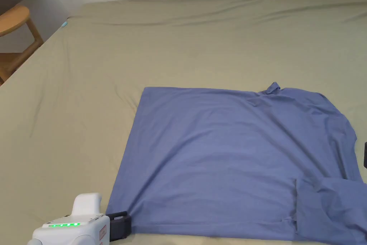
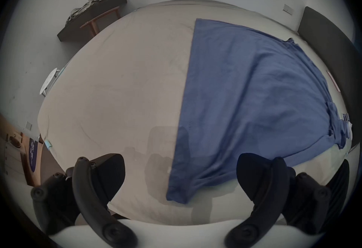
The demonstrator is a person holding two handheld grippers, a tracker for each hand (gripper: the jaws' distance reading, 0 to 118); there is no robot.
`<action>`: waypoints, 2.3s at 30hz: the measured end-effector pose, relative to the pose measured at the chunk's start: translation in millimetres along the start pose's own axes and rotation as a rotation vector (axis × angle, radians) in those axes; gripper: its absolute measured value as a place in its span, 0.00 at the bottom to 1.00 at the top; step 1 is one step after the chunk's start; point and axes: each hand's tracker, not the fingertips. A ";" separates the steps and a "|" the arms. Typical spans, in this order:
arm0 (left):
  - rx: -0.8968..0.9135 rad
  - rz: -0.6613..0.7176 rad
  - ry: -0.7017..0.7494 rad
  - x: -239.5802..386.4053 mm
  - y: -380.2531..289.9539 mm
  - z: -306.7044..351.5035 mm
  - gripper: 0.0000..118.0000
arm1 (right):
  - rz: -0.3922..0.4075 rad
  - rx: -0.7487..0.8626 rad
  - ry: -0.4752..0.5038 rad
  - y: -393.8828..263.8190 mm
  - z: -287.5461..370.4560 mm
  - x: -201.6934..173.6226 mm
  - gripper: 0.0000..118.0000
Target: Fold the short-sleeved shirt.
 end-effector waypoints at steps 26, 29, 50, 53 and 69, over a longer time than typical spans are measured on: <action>0.257 -0.121 -0.081 51.9 27.3 76.2 0.06 | -0.119 -0.437 0.008 -90.3 -44.8 55.1 0.87; 0.259 -0.117 -0.080 57.4 28.5 84.5 0.06 | -0.135 -0.591 -0.002 -133.2 -68.5 56.7 0.87; 0.190 -0.087 -0.049 49.8 21.1 56.2 0.06 | -0.227 -0.659 0.127 -168.5 -85.9 41.9 0.10; 0.213 -0.006 -0.094 42.2 19.4 63.3 0.06 | -0.251 -0.564 0.139 -157.1 -67.4 47.1 0.10; 0.280 0.205 -0.202 45.7 125.2 27.4 0.06 | -0.392 -0.489 0.101 -73.3 -147.0 66.5 0.10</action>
